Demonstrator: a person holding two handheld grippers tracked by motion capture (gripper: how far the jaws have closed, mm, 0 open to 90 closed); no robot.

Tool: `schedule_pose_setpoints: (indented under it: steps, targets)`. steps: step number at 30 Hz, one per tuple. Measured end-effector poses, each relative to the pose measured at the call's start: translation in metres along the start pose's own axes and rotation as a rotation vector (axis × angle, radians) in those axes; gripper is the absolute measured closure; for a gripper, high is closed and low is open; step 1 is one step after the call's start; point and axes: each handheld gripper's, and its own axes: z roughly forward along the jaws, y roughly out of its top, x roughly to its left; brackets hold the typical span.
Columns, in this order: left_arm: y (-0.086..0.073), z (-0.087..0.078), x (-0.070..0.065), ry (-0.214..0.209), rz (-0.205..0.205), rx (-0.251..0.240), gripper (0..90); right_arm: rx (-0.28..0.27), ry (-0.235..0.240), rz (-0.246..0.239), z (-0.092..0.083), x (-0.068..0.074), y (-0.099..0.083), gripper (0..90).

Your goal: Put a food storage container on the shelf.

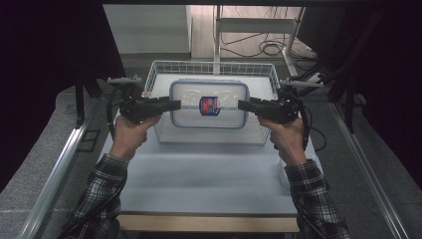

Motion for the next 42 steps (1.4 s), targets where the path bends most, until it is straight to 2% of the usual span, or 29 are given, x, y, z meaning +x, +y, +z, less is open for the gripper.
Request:
schedule_pose_setpoints:
  steps: [5,13,19,25,28,29,34,38,42]
  targets:
    - [0.016,0.006,0.009,-0.009,-0.01,-0.006,52.7,-0.012,-0.006,0.008,0.004,-0.006,0.014,50.6]
    - [0.032,0.016,0.017,-0.01,-0.019,-0.014,52.6,-0.027,-0.014,0.017,0.008,-0.017,0.03,50.4]
    - [0.034,0.022,0.026,-0.007,-0.037,-0.015,52.3,-0.032,-0.018,0.037,0.014,-0.026,0.033,50.2]
    - [0.033,0.028,0.032,0.007,-0.049,-0.012,51.8,-0.027,-0.046,0.059,0.023,-0.033,0.035,48.9]
    - [0.031,0.032,0.034,0.023,-0.04,0.002,51.0,-0.016,-0.063,0.049,0.026,-0.034,0.034,47.8]
    - [0.031,0.032,0.036,0.017,-0.049,-0.007,51.2,-0.01,-0.073,0.05,0.027,-0.034,0.034,47.8]
    - [0.031,0.034,0.038,0.019,-0.033,-0.013,50.4,-0.022,-0.072,0.05,0.029,-0.037,0.034,47.4]
    - [0.032,0.036,0.039,0.028,-0.032,-0.017,49.4,-0.021,-0.101,0.037,0.031,-0.037,0.035,46.5]
    - [0.034,0.037,0.04,0.032,-0.038,-0.008,48.7,-0.033,-0.103,0.053,0.033,-0.039,0.035,46.3]
